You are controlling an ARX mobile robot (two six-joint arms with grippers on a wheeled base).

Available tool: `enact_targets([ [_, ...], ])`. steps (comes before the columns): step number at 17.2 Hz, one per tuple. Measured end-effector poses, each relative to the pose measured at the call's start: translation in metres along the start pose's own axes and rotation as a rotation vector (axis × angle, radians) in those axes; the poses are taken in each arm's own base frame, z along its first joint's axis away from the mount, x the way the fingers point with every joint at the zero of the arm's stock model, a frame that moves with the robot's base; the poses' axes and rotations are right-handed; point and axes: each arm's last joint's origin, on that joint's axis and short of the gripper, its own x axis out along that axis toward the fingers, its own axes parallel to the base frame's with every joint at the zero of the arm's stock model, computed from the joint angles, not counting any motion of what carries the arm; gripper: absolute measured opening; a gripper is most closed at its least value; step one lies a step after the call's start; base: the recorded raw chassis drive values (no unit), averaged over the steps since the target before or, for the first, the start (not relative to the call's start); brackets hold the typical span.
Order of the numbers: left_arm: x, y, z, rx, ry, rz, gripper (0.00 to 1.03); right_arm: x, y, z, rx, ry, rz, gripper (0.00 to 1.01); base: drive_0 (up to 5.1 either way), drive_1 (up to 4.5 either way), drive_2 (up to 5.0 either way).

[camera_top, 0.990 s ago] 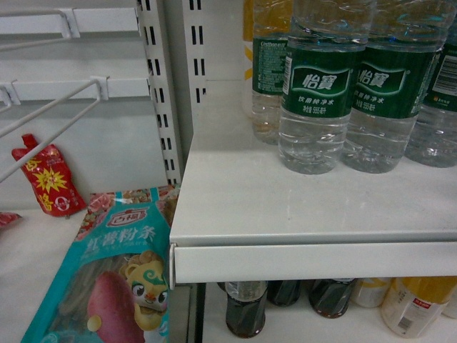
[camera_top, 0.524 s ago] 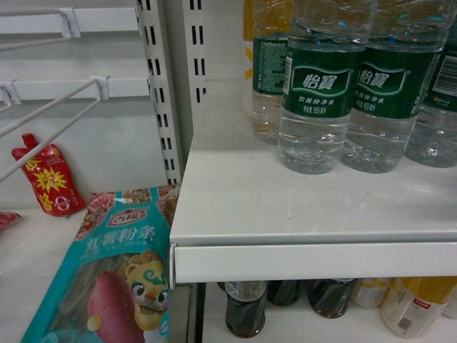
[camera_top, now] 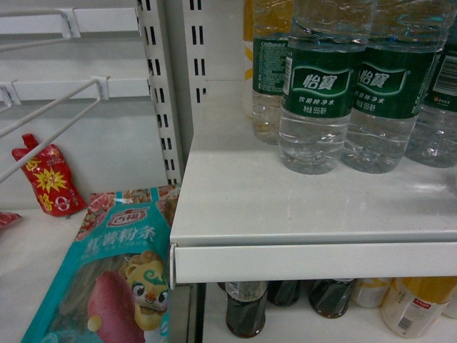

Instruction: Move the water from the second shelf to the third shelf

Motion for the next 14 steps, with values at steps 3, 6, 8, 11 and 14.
enact_targets([
  [3, 0.0, 0.0, 0.0, 0.0, 0.0, 0.0, 0.98, 0.0005, 0.0, -0.0002, 0.0, 0.0, 0.0, 0.4, 0.0, 0.0, 0.0],
  [6, 0.0, 0.0, 0.0, 0.0, 0.0, 0.0, 0.98, 0.0009, 0.0, 0.0, 0.0, 0.001, 0.0, 0.4, 0.0, 0.0, 0.0],
  [8, 0.0, 0.0, 0.0, 0.0, 0.0, 0.0, 0.98, 0.0009, 0.0, 0.0, 0.0, 0.001, 0.0, 0.4, 0.0, 0.0, 0.0],
  [11, 0.0, 0.0, 0.0, 0.0, 0.0, 0.0, 0.98, 0.0009, -0.0001, 0.0002, -0.002, -0.001, 0.001, 0.45, 0.0, 0.0, 0.0],
  [14, 0.0, 0.0, 0.0, 0.0, 0.0, 0.0, 0.98, -0.0002, 0.0002, 0.005, -0.003, -0.035, 0.003, 0.8, 0.0, 0.0, 0.0],
])
